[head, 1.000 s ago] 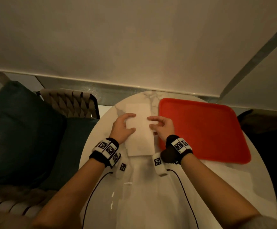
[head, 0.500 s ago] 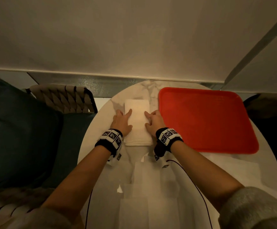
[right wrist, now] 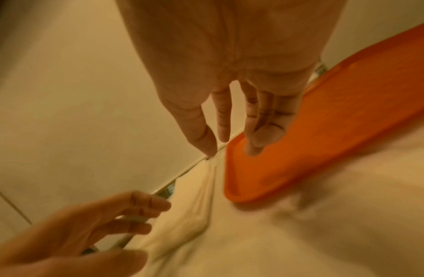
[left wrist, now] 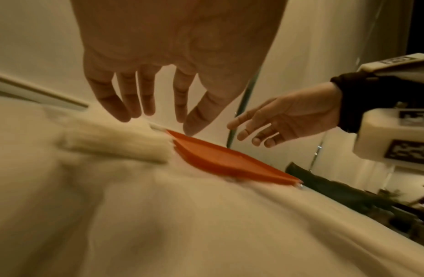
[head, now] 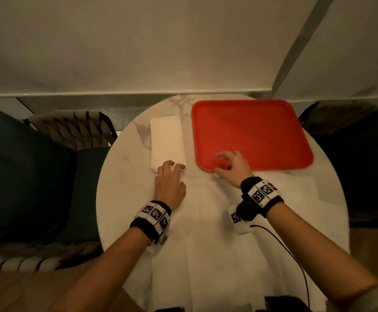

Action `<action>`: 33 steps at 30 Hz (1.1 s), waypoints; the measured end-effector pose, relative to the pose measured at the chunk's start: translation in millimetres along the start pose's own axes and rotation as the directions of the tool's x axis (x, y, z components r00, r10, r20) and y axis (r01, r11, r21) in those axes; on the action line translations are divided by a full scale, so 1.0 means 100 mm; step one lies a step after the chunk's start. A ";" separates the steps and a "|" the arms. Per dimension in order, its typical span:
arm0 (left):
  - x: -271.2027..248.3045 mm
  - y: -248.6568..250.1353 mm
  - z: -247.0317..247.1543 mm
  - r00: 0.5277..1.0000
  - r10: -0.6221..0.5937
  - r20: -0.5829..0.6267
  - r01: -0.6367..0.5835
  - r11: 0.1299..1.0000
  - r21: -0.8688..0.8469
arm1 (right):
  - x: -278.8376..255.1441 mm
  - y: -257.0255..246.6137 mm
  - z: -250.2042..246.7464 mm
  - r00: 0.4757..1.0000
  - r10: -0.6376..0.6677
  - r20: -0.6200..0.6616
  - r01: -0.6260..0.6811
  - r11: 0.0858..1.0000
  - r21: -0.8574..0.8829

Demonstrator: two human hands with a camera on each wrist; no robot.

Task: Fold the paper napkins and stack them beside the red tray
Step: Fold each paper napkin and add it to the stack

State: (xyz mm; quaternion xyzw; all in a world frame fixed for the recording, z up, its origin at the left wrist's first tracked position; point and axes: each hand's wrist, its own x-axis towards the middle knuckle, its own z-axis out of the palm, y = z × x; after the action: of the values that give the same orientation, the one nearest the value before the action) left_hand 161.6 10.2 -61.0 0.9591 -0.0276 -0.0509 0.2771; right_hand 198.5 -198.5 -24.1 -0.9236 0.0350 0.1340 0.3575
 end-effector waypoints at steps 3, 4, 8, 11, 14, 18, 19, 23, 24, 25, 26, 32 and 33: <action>-0.33 0.17 0.19 0.994 0.029 0.104 -0.029 1.000 -0.002 | -0.37 0.33 -0.11 0.999 0.052 0.000 -0.052 0.999 -0.017; -0.43 0.23 0.24 0.989 0.048 0.137 -0.049 0.999 0.008 | -0.48 0.44 -0.15 0.997 0.075 -0.006 -0.075 0.997 -0.022; -0.75 0.56 0.46 0.958 0.133 0.252 -0.142 0.990 0.017 | -0.96 0.88 -0.29 0.987 0.152 -0.056 -0.152 0.988 -0.003; -0.93 0.82 0.67 0.928 0.216 0.302 -0.235 0.972 0.027 | -1.32 1.18 -0.38 0.977 0.200 -0.073 -0.202 0.979 -0.018; -1.07 1.06 0.89 0.898 0.235 0.372 -0.278 0.958 0.067 | -1.63 1.48 -0.39 0.969 0.233 -0.076 -0.240 0.966 -0.092; -1.16 1.27 1.10 0.886 0.210 0.414 -0.313 0.929 0.197 | -1.89 1.75 -0.32 0.958 0.284 -0.026 -0.284 0.939 -0.194; -1.18 1.29 1.13 0.890 0.198 0.411 -0.311 0.923 0.229 | -1.92 1.80 -0.29 0.958 0.288 -0.011 -0.284 0.936 -0.209; -1.23 1.32 1.24 0.910 0.163 0.381 -0.293 0.903 0.313 | -2.00 1.91 -0.18 0.968 0.252 -0.005 -0.244 0.934 -0.262; -1.24 1.32 1.25 0.914 0.161 0.372 -0.289 0.903 0.318 | -2.00 1.93 -0.17 0.971 0.239 -0.022 -0.236 0.936 -0.263; -1.24 1.32 1.27 0.917 0.161 0.366 -0.284 0.907 0.311 | -2.01 1.95 -0.16 0.972 0.231 -0.035 -0.232 0.938 -0.258; -1.25 1.32 1.28 0.918 0.162 0.362 -0.277 0.914 0.295 | -2.01 1.96 -0.15 0.973 0.226 -0.041 -0.229 0.940 -0.253; -1.29 1.37 1.34 0.936 0.147 0.319 -0.242 0.928 0.282 | -2.03 2.04 -0.15 0.978 0.203 -0.048 -0.208 0.950 -0.231; -1.30 1.39 1.34 0.943 0.129 0.306 -0.221 0.932 0.287 | -2.03 2.05 -0.16 0.979 0.199 -0.047 -0.205 0.952 -0.228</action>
State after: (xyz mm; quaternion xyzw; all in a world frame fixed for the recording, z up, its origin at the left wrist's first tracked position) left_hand 14.5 -167.4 -88.6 0.9676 -0.1607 -0.1568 0.1159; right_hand -25.6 -367.4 -90.8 -0.9521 0.1175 0.1621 0.2311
